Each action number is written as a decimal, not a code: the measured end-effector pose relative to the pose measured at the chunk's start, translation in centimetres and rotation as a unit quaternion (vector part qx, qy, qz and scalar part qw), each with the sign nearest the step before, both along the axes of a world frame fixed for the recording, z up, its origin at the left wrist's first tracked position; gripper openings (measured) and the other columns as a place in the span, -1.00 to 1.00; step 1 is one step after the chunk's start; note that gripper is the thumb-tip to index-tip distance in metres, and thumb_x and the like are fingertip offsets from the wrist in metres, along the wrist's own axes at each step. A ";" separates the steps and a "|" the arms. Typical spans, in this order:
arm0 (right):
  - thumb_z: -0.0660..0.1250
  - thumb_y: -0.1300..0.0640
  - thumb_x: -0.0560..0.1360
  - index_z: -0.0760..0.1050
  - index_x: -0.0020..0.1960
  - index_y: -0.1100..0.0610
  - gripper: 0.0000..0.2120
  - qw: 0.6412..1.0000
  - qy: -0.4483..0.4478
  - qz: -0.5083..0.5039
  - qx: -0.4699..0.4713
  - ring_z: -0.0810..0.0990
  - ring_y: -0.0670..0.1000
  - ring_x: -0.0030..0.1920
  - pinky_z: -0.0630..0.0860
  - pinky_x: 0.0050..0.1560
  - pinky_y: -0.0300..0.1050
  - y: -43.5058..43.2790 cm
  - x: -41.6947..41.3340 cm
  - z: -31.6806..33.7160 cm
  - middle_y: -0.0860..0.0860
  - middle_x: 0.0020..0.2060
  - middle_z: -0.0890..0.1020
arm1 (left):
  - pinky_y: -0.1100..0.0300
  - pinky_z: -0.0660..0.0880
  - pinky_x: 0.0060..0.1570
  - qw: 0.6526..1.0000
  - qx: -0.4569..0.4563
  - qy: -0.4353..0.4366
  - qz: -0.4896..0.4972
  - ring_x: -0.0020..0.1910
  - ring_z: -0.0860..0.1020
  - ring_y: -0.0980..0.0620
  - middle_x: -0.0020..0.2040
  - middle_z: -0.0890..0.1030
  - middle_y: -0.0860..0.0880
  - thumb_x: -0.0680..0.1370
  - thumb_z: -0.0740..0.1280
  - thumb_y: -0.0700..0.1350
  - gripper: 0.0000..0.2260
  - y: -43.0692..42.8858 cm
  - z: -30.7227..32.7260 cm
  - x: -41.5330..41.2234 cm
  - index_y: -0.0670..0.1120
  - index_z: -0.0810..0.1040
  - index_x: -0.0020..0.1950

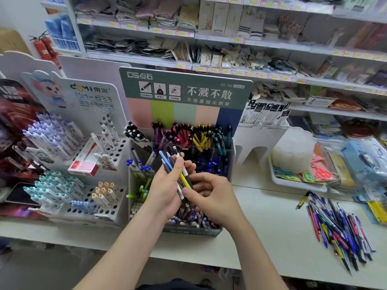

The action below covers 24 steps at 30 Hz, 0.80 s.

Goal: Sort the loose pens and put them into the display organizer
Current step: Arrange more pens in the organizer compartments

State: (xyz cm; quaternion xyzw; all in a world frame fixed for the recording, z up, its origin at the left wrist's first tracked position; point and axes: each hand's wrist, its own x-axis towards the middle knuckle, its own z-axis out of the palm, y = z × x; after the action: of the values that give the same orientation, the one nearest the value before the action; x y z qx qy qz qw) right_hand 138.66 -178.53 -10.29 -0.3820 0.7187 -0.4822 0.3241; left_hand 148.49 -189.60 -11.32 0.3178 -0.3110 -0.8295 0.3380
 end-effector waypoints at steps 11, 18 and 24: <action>0.58 0.10 0.49 0.75 0.02 -0.01 -0.89 0.994 -0.076 -0.076 0.007 0.73 -0.02 -0.22 0.70 -0.08 -0.03 -0.4 0.8 -0.5 0.00 -0.21 0.77 | -0.24 0.56 0.32 0.998 0.014 -0.010 -0.066 0.29 0.67 -0.18 0.29 0.69 -0.23 0.79 0.12 -0.18 -0.70 0.2 1.0 1.6 -0.17 0.48 0.48; 0.47 0.17 0.60 0.74 -0.01 0.00 -0.89 0.988 -0.076 -0.106 -0.081 0.66 -0.09 -0.25 0.55 -0.24 -0.22 -0.2 1.0 -0.1 -0.02 -0.22 0.75 | -0.08 0.62 0.15 0.999 0.027 -0.039 -0.007 0.07 0.71 -0.13 0.13 0.73 -0.17 0.79 0.15 -0.03 -0.67 -0.7 0.6 2.2 -0.18 0.55 0.40; 0.49 0.23 0.59 0.75 0.02 0.09 -0.92 0.953 -0.118 -0.169 -0.221 0.57 0.04 -0.32 0.55 -0.22 -0.12 -0.3 1.5 1.0 0.07 -0.31 0.67 | 0.10 0.39 -0.20 0.996 0.068 -0.034 0.054 -0.30 0.43 0.03 -0.20 0.50 -0.03 0.79 0.11 0.08 -0.67 -1.8 0.6 2.6 -0.13 0.53 0.19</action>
State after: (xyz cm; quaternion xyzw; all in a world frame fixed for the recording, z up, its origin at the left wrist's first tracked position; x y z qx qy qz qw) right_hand 140.14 -178.85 -9.33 -0.2575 0.6049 -0.7185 0.2272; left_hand 151.10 -191.45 -10.69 0.3847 -0.2477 -0.8178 0.3491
